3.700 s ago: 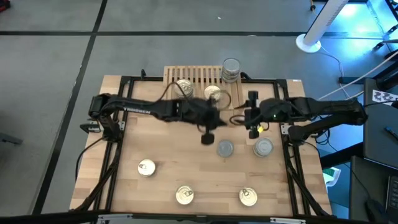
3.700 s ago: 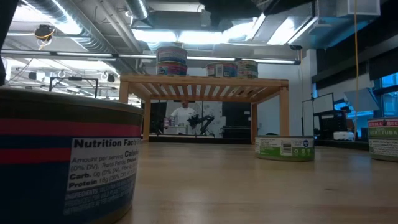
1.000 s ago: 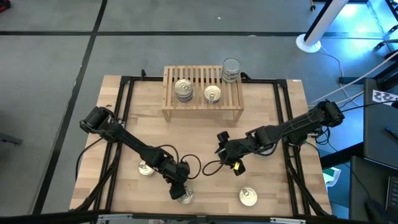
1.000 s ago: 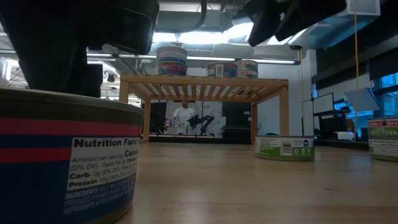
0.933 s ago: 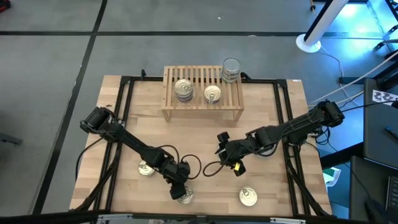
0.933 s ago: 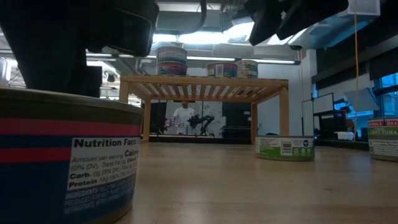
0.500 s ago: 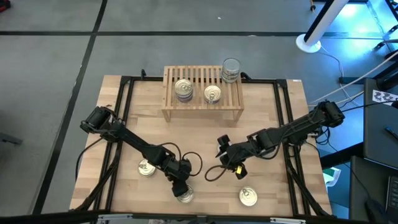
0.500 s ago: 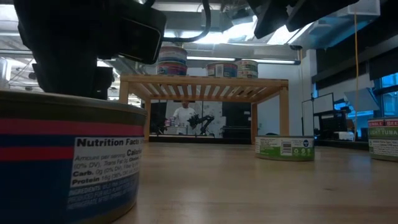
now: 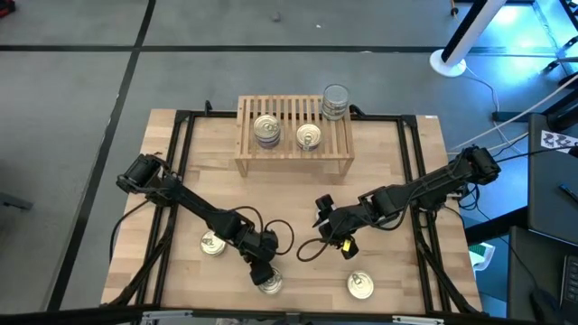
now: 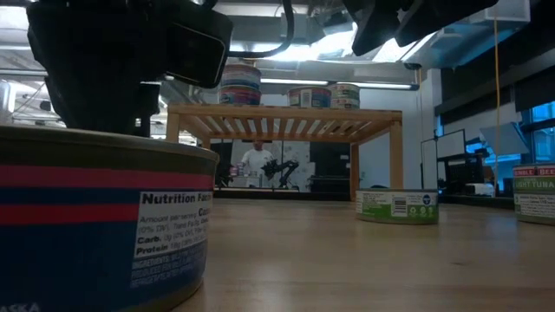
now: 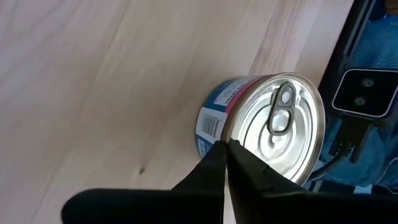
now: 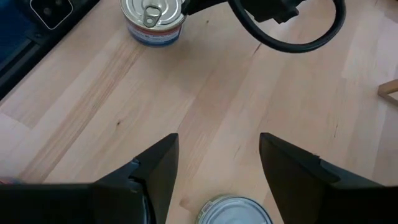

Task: Stack canned seafood by type on shelf
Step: Stack the blue tuna can on top of the blue tuna can on the shelf

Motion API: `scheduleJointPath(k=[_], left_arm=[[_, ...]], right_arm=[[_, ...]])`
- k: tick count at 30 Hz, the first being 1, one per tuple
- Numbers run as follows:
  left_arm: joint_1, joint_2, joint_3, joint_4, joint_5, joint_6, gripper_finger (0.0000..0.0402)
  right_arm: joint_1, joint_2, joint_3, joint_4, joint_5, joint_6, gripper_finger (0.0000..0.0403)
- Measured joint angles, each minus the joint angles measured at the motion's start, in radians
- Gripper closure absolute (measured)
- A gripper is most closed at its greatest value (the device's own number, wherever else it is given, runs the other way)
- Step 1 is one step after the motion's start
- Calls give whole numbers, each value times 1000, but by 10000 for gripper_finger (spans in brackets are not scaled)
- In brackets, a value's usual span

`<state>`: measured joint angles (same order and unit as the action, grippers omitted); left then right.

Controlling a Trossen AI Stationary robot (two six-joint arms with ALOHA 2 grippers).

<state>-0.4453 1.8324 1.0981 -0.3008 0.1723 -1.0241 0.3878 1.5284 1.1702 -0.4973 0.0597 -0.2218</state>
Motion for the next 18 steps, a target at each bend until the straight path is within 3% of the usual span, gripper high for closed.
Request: scheduleJointPath(k=[18], left_arm=[[171,0,0,-2,-20,11,399]], right_arm=[[-2,0,0,1,0,0,178]])
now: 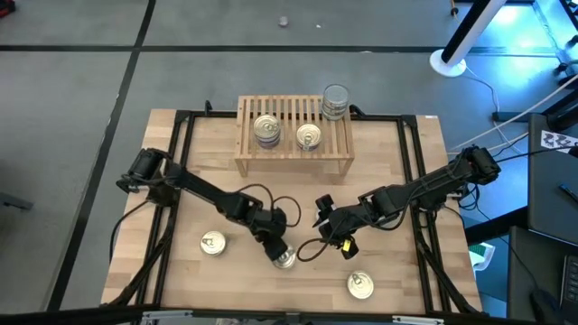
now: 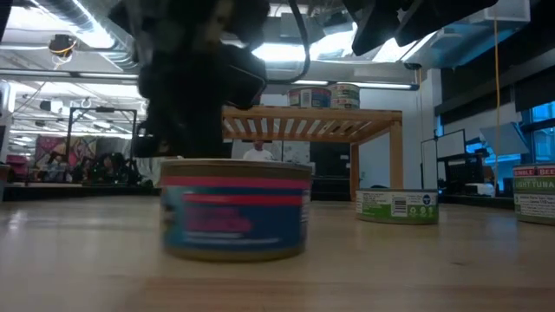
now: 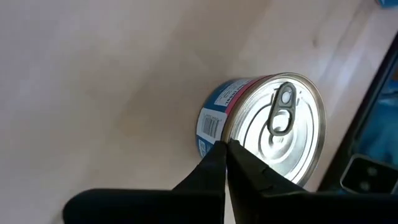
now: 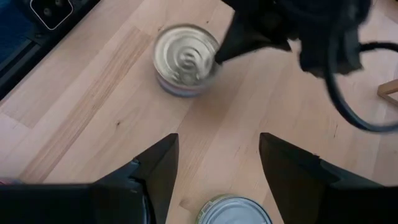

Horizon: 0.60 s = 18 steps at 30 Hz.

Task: Stack canned seafood by type on shelf
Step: Stack the blue tuna can on top of the blue tuna can on the shelf

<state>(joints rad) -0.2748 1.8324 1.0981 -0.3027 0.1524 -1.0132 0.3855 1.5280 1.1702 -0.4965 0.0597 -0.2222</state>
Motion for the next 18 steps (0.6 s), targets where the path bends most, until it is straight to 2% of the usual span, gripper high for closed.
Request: scheduleJointPath(k=[5,9,18], left_arm=[[53,0,0,-1,-1,42,400],[82,0,0,-1,3,62,400],[123,1,0,-4,22,62,400]], right_arm=[[0,0,0,0,2,0,178],[0,0,0,0,43,-1,173],[0,36,1,58,131,-3,97]])
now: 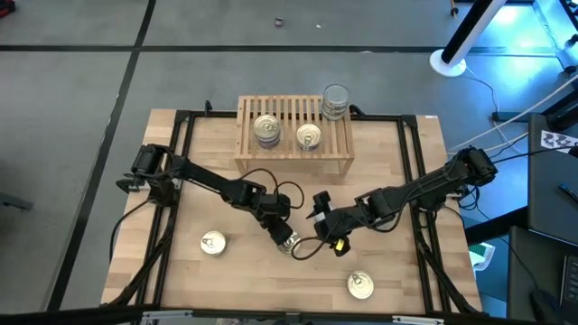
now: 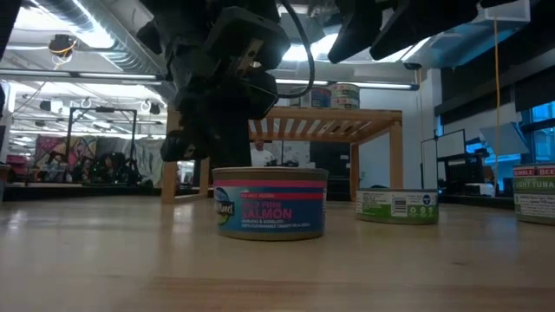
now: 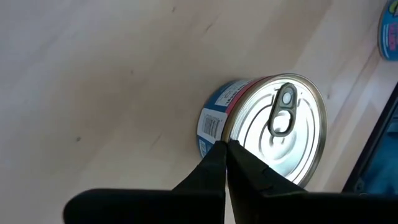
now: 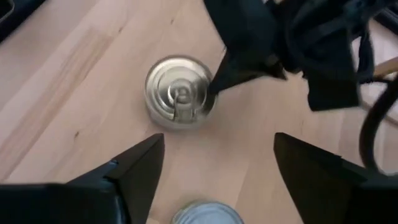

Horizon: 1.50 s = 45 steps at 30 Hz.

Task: Stack canned seafood by type on shelf
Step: Stack the blue tuna can on top of the blue tuna can on the shelf

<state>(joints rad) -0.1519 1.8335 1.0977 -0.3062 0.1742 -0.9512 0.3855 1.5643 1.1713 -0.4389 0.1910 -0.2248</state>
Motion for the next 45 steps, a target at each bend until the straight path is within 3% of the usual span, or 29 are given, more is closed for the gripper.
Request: scheduleJointPath(k=[12,21,26,30,34,39,45], left_arm=[[44,0,0,0,9,-7,400],[58,0,0,-2,15,-6,401],[67,0,0,0,15,-1,401],[72,0,-1,1,15,0,401],[72,0,-1,2,14,0,401],[73,0,-1,3,14,-8,401],[74,0,-1,2,14,-16,401]], right_arm=[[2,91,0,14,1,-189,83],[7,124,-1,6,1,-202,83],[58,124,-2,-1,91,-203,84],[113,124,-43,15,230,-231,84],[152,123,-112,110,336,-237,84],[177,123,-218,347,437,-332,84],[178,123,-308,522,414,-443,84]])
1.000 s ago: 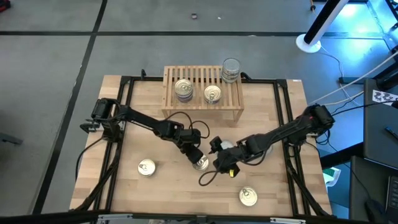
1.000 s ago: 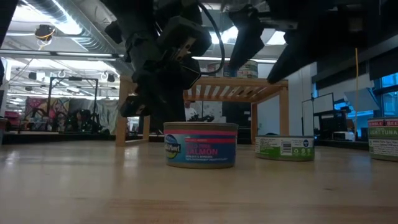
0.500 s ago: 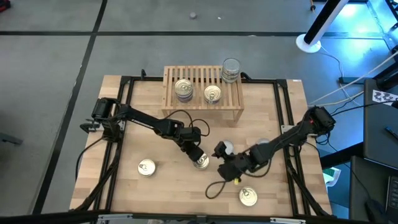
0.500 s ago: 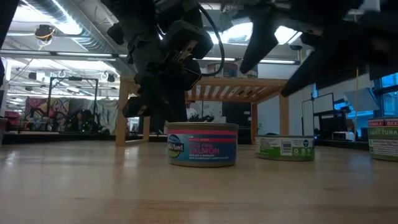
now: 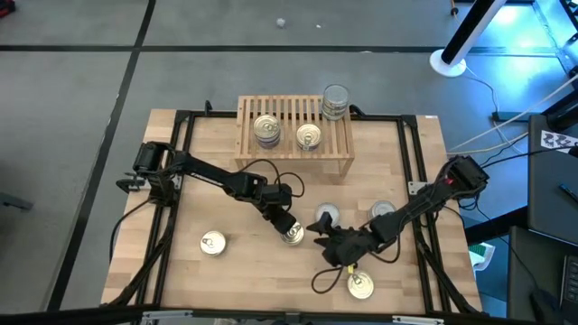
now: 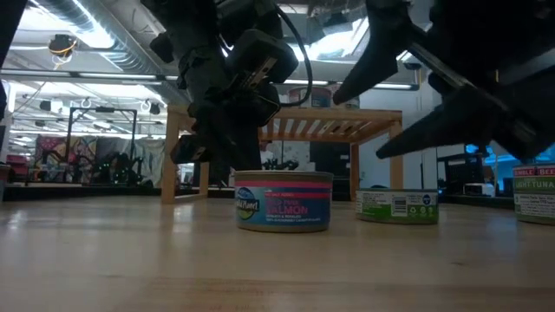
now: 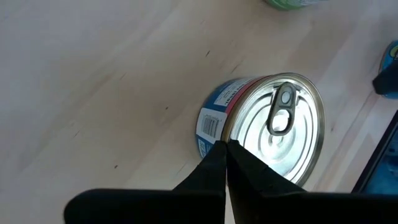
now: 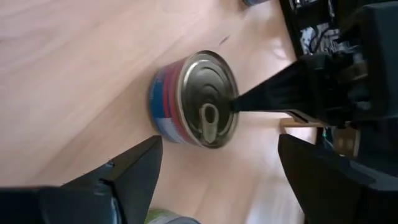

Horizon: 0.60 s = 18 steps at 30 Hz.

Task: Stack canned seafood by type on shelf
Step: Stack the blue tuna can on top of the blue tuna can on the shelf

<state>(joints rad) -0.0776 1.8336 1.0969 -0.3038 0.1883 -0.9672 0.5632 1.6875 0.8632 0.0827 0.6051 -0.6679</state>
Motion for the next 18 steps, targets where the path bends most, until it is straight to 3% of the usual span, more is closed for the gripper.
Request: scheduleJointPath(k=[12,18], left_arm=[[0,0,0,-2,-1,-2,401],[0,0,0,1,0,-4,401]], right_arm=[[-1,47,-41,158,-43,-6,84],[-1,138,-41,220,-15,-119,84]])
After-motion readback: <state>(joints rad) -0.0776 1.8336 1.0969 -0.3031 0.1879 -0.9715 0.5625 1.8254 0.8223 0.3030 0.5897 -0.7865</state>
